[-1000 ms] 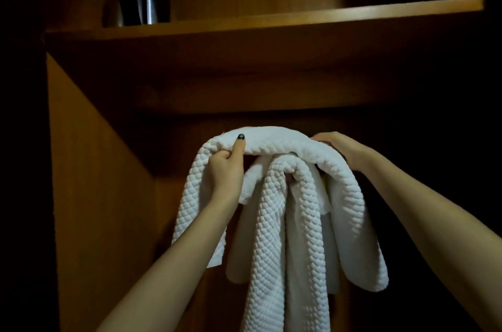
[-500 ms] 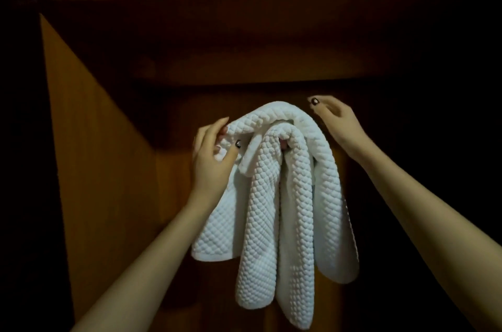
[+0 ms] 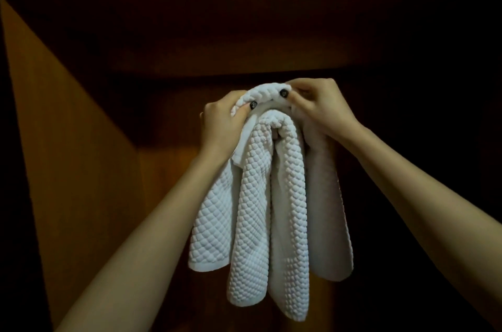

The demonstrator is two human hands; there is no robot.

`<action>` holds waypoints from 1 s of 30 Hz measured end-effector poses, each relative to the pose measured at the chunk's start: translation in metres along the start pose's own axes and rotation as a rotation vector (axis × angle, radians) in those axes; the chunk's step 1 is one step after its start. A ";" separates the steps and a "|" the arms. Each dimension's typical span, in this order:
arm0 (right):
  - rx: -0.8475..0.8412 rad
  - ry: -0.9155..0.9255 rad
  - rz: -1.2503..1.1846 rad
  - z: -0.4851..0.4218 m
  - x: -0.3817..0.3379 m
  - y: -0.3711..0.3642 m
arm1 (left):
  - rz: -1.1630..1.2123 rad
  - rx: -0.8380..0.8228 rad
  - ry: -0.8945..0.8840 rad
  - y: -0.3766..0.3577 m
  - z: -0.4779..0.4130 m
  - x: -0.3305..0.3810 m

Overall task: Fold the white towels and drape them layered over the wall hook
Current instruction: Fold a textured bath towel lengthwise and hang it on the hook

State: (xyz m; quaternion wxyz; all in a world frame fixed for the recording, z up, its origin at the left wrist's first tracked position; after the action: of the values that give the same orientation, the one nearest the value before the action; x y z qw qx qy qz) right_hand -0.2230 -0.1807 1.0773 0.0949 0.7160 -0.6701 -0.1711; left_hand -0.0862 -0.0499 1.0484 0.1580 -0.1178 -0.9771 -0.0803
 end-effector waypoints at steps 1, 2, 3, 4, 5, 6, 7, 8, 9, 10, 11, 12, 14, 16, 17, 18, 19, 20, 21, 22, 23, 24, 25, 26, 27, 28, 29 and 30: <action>0.030 -0.030 -0.027 0.004 0.004 -0.001 | 0.038 -0.006 0.014 -0.003 0.001 -0.002; 0.049 -0.061 -0.055 0.010 0.008 -0.004 | 0.076 -0.017 0.029 -0.006 0.005 -0.006; 0.051 -0.093 -0.087 0.017 0.011 -0.009 | 0.114 -0.031 0.045 -0.009 0.010 -0.011; 0.033 -0.119 -0.127 0.023 0.015 -0.017 | 0.153 -0.053 0.061 -0.013 0.018 -0.018; 0.004 -0.133 -0.177 0.029 0.017 -0.024 | 0.200 -0.086 0.075 -0.018 0.027 -0.024; -0.032 -0.138 -0.228 0.034 0.018 -0.031 | 0.253 -0.123 0.091 -0.023 0.036 -0.030; -0.070 -0.143 -0.272 0.038 0.019 -0.036 | 0.307 -0.156 0.112 -0.027 0.044 -0.036; -0.104 -0.153 -0.305 0.041 0.019 -0.040 | 0.358 -0.183 0.138 -0.030 0.051 -0.040; -0.132 -0.167 -0.325 0.045 0.018 -0.042 | 0.408 -0.205 0.166 -0.033 0.057 -0.042; -0.155 -0.180 -0.336 0.048 0.019 -0.044 | 0.457 -0.224 0.190 -0.035 0.062 -0.043; -0.176 -0.190 -0.349 0.052 0.019 -0.046 | 0.498 -0.237 0.206 -0.037 0.067 -0.042; -0.191 -0.205 -0.362 0.056 0.021 -0.049 | 0.530 -0.245 0.216 -0.038 0.071 -0.042; -0.200 -0.266 -0.400 0.066 0.030 -0.053 | 0.567 -0.247 0.231 -0.037 0.079 -0.041; -0.218 -0.296 -0.418 0.078 0.034 -0.058 | 0.594 -0.261 0.251 -0.038 0.086 -0.043; -0.242 -0.302 -0.427 0.086 0.035 -0.062 | 0.605 -0.277 0.258 -0.040 0.090 -0.042; -0.271 -0.308 -0.439 0.094 0.033 -0.066 | 0.606 -0.292 0.258 -0.042 0.094 -0.040; -0.294 -0.316 -0.450 0.101 0.032 -0.069 | 0.596 -0.304 0.254 -0.044 0.097 -0.039; -0.310 -0.329 -0.460 0.106 0.032 -0.071 | 0.581 -0.309 0.252 -0.045 0.099 -0.037; -0.319 -0.342 -0.466 0.111 0.033 -0.070 | 0.561 -0.308 0.254 -0.045 0.099 -0.037; -0.318 -0.347 -0.469 0.114 0.035 -0.069 | 0.534 -0.304 0.256 -0.044 0.098 -0.037; -0.314 -0.347 -0.468 0.117 0.037 -0.066 | 0.504 -0.304 0.258 -0.042 0.097 -0.036; -0.310 -0.344 -0.459 0.118 0.039 -0.063 | 0.481 -0.309 0.260 -0.040 0.096 -0.036; -0.305 -0.338 -0.439 0.119 0.041 -0.060 | 0.464 -0.316 0.265 -0.039 0.096 -0.035; -0.294 -0.331 -0.413 0.119 0.042 -0.057 | 0.450 -0.320 0.268 -0.037 0.097 -0.033; -0.277 -0.331 -0.380 0.121 0.043 -0.054 | 0.433 -0.316 0.268 -0.036 0.098 -0.031; -0.256 -0.344 -0.344 0.124 0.044 -0.052 | 0.411 -0.305 0.269 -0.034 0.099 -0.028; -0.232 -0.364 -0.297 0.129 0.046 -0.049 | 0.389 -0.290 0.275 -0.033 0.101 -0.026; -0.210 -0.379 -0.239 0.136 0.048 -0.046 | 0.366 -0.277 0.287 -0.032 0.103 -0.025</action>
State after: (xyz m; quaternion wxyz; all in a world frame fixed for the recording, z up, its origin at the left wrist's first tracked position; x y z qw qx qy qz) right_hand -0.2291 -0.2118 0.9298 0.0204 0.7314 -0.5651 -0.3811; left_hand -0.1009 -0.0654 0.9395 0.2890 -0.3006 -0.8868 -0.1993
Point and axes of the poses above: each hand's wrist, its own z-axis away from the middle knuckle, its own y-axis out of the back of the hand, x = y × z, the point moved 10 cm from there along -z, towards the middle knuckle, and after that the axes turned 5 degrees about z, right-handed, at the moved point
